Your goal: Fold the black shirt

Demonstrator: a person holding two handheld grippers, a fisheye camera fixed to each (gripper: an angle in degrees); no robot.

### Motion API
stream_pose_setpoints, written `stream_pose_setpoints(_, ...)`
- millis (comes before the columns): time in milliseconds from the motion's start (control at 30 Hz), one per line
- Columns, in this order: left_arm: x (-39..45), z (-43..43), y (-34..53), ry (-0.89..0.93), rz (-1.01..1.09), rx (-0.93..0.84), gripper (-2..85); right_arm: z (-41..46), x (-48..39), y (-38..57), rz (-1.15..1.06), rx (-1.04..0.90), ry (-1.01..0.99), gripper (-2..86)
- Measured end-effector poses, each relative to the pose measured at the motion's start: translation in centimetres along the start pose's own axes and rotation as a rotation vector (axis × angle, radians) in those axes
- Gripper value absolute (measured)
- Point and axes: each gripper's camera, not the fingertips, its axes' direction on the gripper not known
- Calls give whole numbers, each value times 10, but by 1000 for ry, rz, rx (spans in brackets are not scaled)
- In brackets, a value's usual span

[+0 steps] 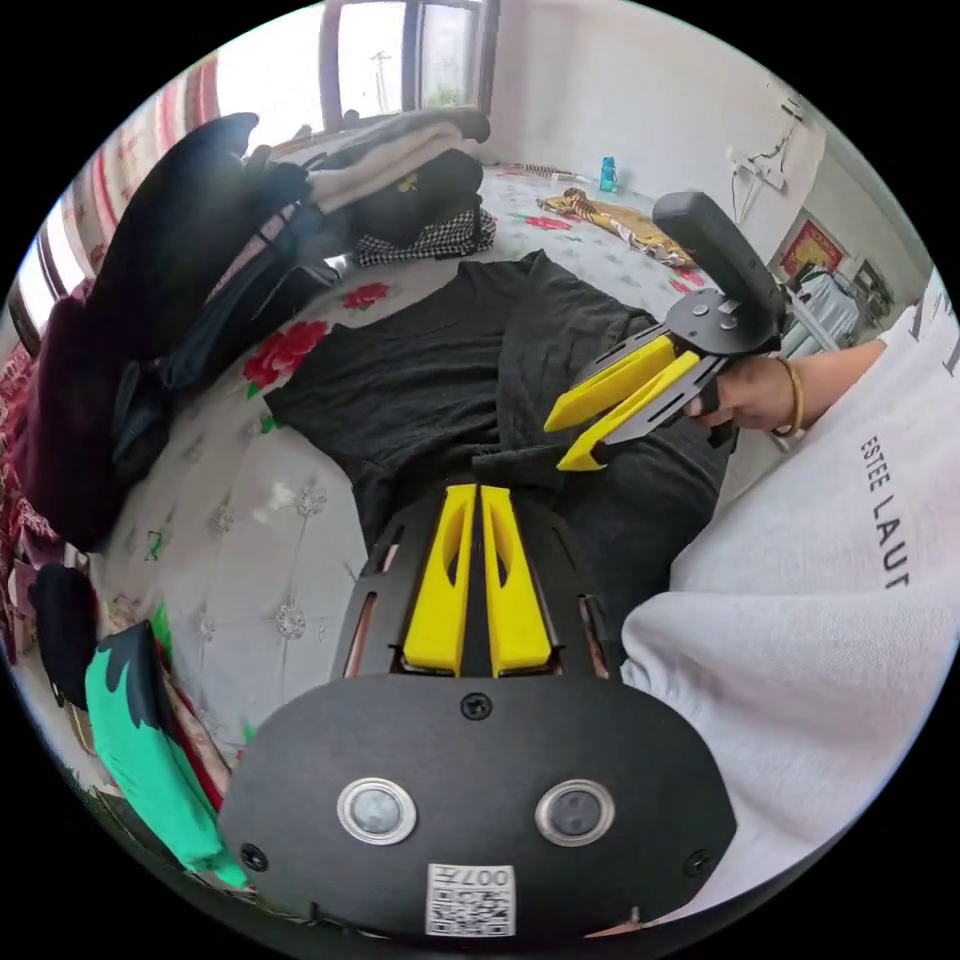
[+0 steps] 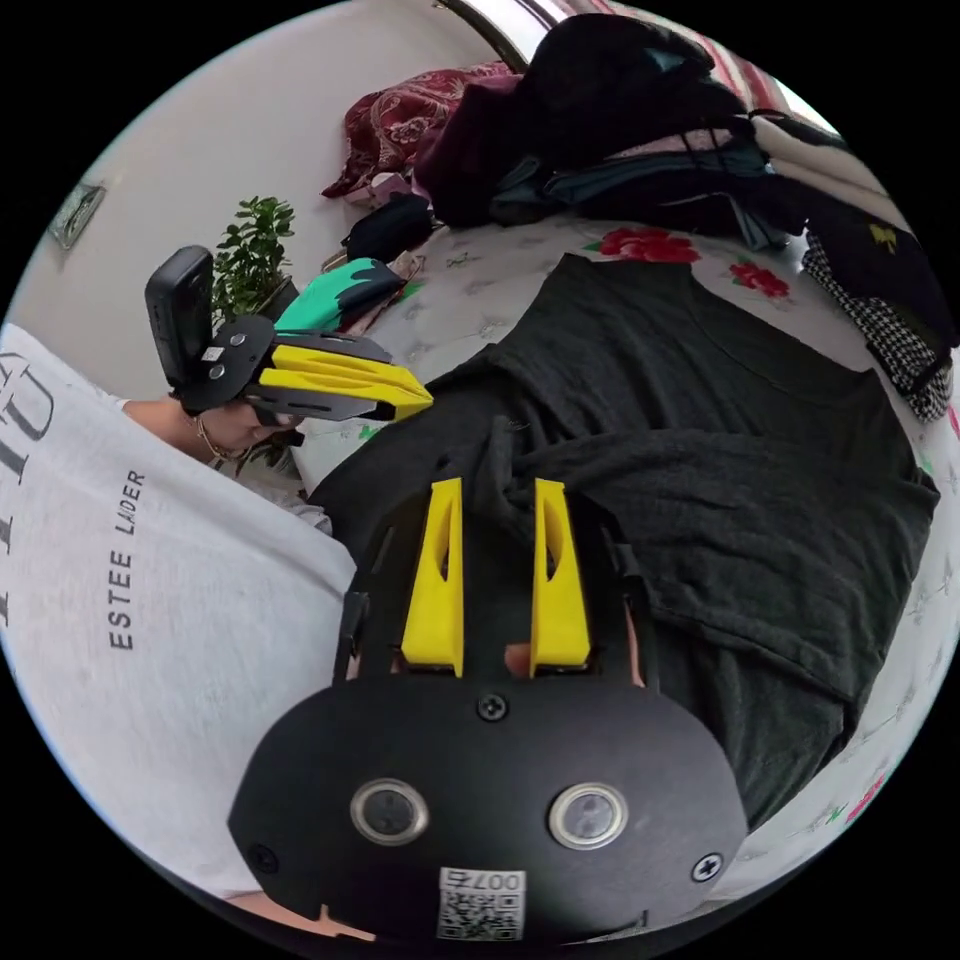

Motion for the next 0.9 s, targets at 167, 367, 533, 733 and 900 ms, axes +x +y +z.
stream_pose_setpoints(167,2,38,5,228,-43,-91,133,17,-15,-15,-66,-62,84,5)
stream_pose_setpoints(367,34,58,4,-12,102,-164,5,-29,-38,-11,-159,58,133,1)
stream_pose_setpoints(533,40,38,2,-160,146,-97,-8,5,-41,-5,-163,-70,101,7)
stream_pose_setpoints(733,34,13,16,-209,57,-38,-2,30,-51,-14,-217,-157,-4,7)
stream_pose_setpoints(900,20,25,35,-188,-81,-170,22,14,-37,-12,-97,-113,45,13)
